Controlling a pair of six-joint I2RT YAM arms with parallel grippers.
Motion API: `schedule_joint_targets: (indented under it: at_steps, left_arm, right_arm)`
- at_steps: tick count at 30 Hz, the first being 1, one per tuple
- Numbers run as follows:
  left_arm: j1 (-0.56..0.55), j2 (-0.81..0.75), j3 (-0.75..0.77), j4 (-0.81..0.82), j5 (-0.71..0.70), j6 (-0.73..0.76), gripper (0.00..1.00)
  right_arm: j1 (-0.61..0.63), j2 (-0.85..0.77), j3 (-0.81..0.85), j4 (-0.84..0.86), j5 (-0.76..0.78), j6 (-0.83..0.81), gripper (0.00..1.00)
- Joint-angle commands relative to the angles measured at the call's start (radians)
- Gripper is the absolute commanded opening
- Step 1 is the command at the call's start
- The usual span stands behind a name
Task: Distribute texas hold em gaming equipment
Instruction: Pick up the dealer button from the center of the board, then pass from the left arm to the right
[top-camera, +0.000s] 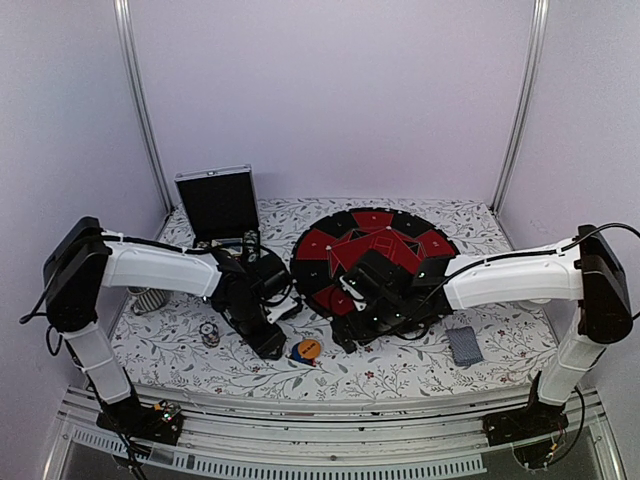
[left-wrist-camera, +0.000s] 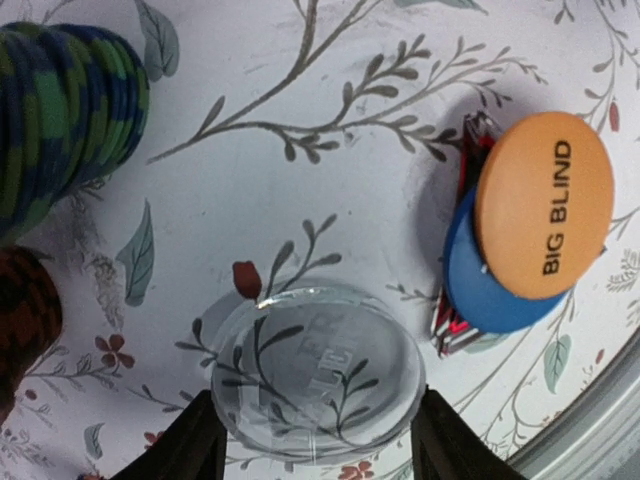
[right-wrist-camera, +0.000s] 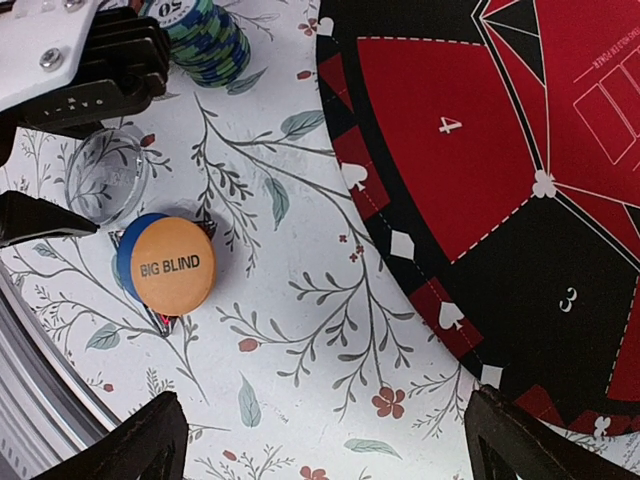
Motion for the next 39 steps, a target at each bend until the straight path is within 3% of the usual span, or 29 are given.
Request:
schedule_joint_targets:
  at_steps: [1,5,8,11,19,23,34,39]
  left_arm:
    - [-0.002,-0.091,0.039,-0.107,-0.006,-0.002,0.42]
    - [-0.062,-0.172,0.108,-0.147,0.043,0.073,0.38]
    - [-0.131,-0.223,0.154,-0.118,0.002,0.121,0.38]
    - [-0.189,-0.278,0.162,-0.033,-0.043,0.167,0.39]
    - [-0.308,-0.309,0.181,0.1,-0.177,0.261,0.39]
    - [-0.31,-0.279,0.19,0.086,-0.248,0.266,0.39]
    - [-0.31,-0.247,0.192,0.081,-0.346,0.257,0.38]
    - [-0.31,-0.256,0.189,0.103,-0.312,0.259,0.38]
  right_arm:
    - [-0.026,-0.084,-0.005,0.02,-0.041,0.031,0.99]
    - [-0.104,-0.196,-0.088,0.158,-0.189,0.082,0.99]
    - [-0.166,-0.279,-0.177,0.327,-0.361,0.141,0.98]
    - [-0.188,-0.299,-0.219,0.466,-0.482,0.211,0.9]
    - [-0.18,-0.169,-0.173,0.648,-0.708,0.318,0.61]
    - [-0.158,-0.121,-0.147,0.678,-0.767,0.322,0.55]
    - [-0.153,-0.107,-0.166,0.654,-0.777,0.322,0.55]
    - [-0.151,-0.094,-0.16,0.649,-0.775,0.321,0.4]
